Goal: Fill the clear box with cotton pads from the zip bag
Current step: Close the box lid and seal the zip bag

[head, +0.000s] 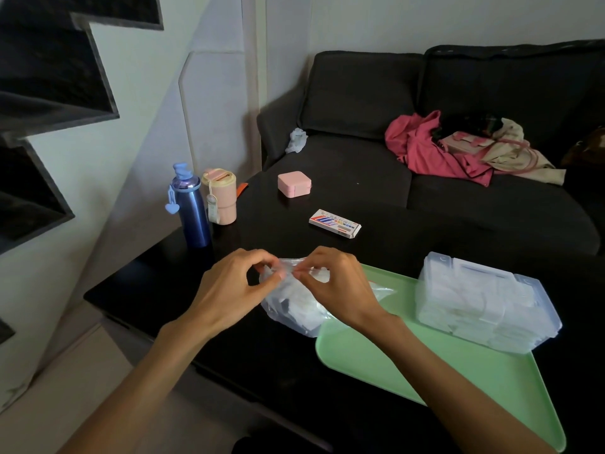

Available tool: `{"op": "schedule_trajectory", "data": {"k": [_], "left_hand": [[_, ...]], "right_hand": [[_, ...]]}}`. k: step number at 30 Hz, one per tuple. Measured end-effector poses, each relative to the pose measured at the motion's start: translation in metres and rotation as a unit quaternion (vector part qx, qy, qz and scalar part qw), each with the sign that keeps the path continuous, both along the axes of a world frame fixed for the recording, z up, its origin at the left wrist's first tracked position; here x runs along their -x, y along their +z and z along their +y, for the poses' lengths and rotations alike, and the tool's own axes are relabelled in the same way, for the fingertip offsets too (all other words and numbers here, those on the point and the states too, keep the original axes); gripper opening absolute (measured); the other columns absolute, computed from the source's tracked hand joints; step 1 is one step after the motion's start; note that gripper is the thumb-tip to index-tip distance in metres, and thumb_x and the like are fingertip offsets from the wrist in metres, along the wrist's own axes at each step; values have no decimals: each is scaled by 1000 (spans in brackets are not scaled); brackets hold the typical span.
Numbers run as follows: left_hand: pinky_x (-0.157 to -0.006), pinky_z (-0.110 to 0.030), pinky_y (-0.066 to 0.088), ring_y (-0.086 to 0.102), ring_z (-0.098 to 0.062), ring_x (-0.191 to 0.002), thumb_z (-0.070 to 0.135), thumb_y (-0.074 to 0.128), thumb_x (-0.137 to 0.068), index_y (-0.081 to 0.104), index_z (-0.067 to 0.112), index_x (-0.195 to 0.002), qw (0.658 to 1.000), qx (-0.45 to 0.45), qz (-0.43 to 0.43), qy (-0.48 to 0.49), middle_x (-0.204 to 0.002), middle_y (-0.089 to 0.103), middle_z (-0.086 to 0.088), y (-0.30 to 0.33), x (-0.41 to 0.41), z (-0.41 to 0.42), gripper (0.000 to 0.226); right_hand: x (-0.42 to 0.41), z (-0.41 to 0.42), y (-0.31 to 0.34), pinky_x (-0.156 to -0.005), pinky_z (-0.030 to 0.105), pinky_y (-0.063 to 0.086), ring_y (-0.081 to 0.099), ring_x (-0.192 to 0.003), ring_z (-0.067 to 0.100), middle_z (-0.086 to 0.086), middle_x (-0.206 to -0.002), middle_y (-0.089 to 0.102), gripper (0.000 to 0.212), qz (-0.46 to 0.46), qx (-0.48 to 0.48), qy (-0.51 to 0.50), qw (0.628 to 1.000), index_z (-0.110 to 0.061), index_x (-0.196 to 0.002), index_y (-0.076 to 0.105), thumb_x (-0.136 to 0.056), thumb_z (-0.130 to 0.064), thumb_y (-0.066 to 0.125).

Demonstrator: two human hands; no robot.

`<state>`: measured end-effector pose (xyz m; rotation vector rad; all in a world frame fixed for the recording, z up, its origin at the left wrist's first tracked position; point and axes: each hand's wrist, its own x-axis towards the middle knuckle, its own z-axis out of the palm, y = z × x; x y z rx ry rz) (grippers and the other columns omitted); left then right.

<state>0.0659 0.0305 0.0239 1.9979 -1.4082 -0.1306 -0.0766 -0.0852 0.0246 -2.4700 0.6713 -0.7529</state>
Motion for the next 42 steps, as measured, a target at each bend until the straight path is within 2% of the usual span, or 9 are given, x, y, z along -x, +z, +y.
{"op": "schedule_trajectory", "data": {"k": [5,9,16,20,25,31,35,38,42], "left_hand": [[-77,-35,54,60,-8,-85,39,65,-83,68,34,-97,1000,16,-15,2,-92,63,6,5,-4,-4,16],[-78,-30,52,58,-6,-88,37,69,-80,70,31,-94,999,41,-11,11,-93,64,7,1,-6,-3,16],[-68,-19,43,57,-2,-88,39,69,-79,68,40,-89,997,74,18,6,-90,61,14,-4,-3,1,10],[-72,-24,46,52,0,-93,40,66,-79,65,38,-92,994,33,-99,-19,-95,59,18,7,-1,-1,14],[-74,-20,31,47,-5,-95,45,58,-88,66,37,-113,964,-45,-246,-90,-101,64,14,22,8,-17,27],[-76,-19,37,48,-6,-103,40,43,-97,59,29,-117,947,-50,-308,-75,-109,59,10,18,13,-18,28],[-75,-17,31,50,-8,-97,34,51,-95,63,25,-112,967,-13,-249,-51,-107,59,6,12,13,-12,23],[-77,-21,32,51,-11,-98,32,52,-94,64,23,-110,963,-7,-264,-57,-105,63,6,10,12,-12,22],[-81,-28,35,51,-11,-102,33,46,-95,63,26,-114,937,-26,-333,-107,-107,65,11,11,12,-17,26]], "right_hand": [[-3,0,3,-67,21,47,56,-83,7,-4,-95,69,16,-16,13,-5,1000,-20,-97,75,-84,-26,69],[4,-4,2,-69,27,53,60,-79,8,-4,-95,69,21,-23,-2,7,1000,-21,-101,74,-81,-27,72],[18,-10,0,-61,20,48,55,-72,2,-11,-88,67,11,16,28,-13,999,-24,-91,75,-84,-31,68],[17,-6,1,-60,20,44,54,-68,3,-7,-84,68,10,19,40,1,999,-18,-88,75,-85,-24,68],[8,1,0,-66,30,50,59,-73,10,-2,-86,70,15,31,38,12,999,-16,-94,75,-85,-26,68],[17,-7,-5,-70,30,52,61,-77,6,-5,-91,72,16,31,4,-5,1000,-21,-96,75,-82,-27,71],[28,-16,-4,-74,33,52,60,-81,6,-7,-92,70,14,50,-9,-19,999,-22,-92,74,-86,-31,65],[27,-14,-3,-75,35,50,59,-85,12,-4,-93,66,14,76,16,0,997,-19,-93,69,-91,-28,59],[20,-9,-5,-71,26,44,56,-88,16,0,-95,63,13,92,69,5,993,-14,-96,66,-93,-20,54]]}}
